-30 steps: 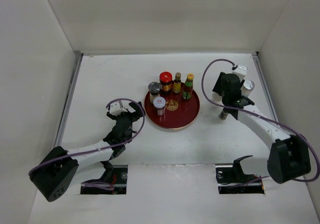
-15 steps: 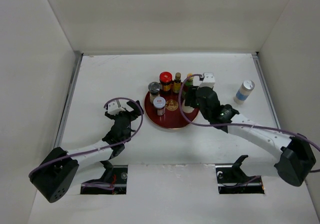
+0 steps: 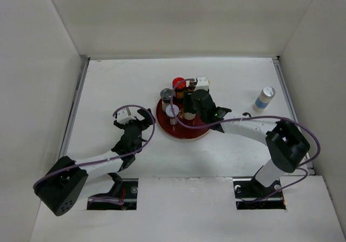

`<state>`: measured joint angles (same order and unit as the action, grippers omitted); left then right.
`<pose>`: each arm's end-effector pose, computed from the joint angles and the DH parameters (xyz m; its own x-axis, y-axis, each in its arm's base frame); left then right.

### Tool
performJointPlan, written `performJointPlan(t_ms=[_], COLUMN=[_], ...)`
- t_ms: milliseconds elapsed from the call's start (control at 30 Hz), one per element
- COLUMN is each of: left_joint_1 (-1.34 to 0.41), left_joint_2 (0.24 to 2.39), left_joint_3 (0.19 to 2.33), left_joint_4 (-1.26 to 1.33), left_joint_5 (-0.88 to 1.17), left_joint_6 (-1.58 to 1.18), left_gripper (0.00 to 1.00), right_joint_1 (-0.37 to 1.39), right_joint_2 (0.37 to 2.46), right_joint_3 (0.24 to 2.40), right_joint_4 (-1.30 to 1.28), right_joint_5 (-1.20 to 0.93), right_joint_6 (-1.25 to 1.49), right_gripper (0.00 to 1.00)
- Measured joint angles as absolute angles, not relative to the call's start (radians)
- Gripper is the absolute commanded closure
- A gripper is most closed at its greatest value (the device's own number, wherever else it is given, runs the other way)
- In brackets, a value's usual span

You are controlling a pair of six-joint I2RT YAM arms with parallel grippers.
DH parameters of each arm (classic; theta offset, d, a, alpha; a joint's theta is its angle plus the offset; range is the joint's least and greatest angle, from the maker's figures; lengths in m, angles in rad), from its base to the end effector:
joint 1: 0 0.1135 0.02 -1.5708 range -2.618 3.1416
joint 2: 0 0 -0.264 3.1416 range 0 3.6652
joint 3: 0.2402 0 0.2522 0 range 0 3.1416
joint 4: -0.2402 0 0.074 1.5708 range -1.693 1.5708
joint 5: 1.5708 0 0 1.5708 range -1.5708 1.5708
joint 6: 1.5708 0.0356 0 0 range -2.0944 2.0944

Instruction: Organize the condiment bottles

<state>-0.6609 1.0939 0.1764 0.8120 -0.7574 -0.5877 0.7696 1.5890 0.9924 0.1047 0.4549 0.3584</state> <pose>0.1687 -0.1002 0.1795 -0.0174 -0.4968 -0.8677 -0.1238 0.8622 -0.4912 0.2655 0.2355 0.2394 -0.4393 0.0131 -0.8982 -0.2059 0.9718 0.1149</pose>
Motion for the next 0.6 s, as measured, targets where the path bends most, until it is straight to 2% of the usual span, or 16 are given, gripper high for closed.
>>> performJointPlan(t_ms=[300, 467, 600], left_joint_1=[-0.661, -0.661, -0.661], left_joint_2=[1.112, 1.115, 1.114], left_joint_3=[0.176, 0.176, 0.176], left_joint_4=[0.828, 0.834, 0.835], left_joint_5=[-0.754, -0.752, -0.752], left_joint_6=[-0.591, -0.591, -0.591], left_gripper=[0.03, 0.03, 0.03], right_joint_1=[0.759, 0.759, 0.759], right_joint_2=[1.678, 1.682, 1.655], right_joint_3=[1.017, 1.018, 1.02], right_joint_4=[0.176, 0.195, 0.202], right_joint_5=[0.473, 0.477, 0.48], right_joint_6=[0.335, 0.336, 0.333], right_gripper=[0.39, 0.15, 0.06])
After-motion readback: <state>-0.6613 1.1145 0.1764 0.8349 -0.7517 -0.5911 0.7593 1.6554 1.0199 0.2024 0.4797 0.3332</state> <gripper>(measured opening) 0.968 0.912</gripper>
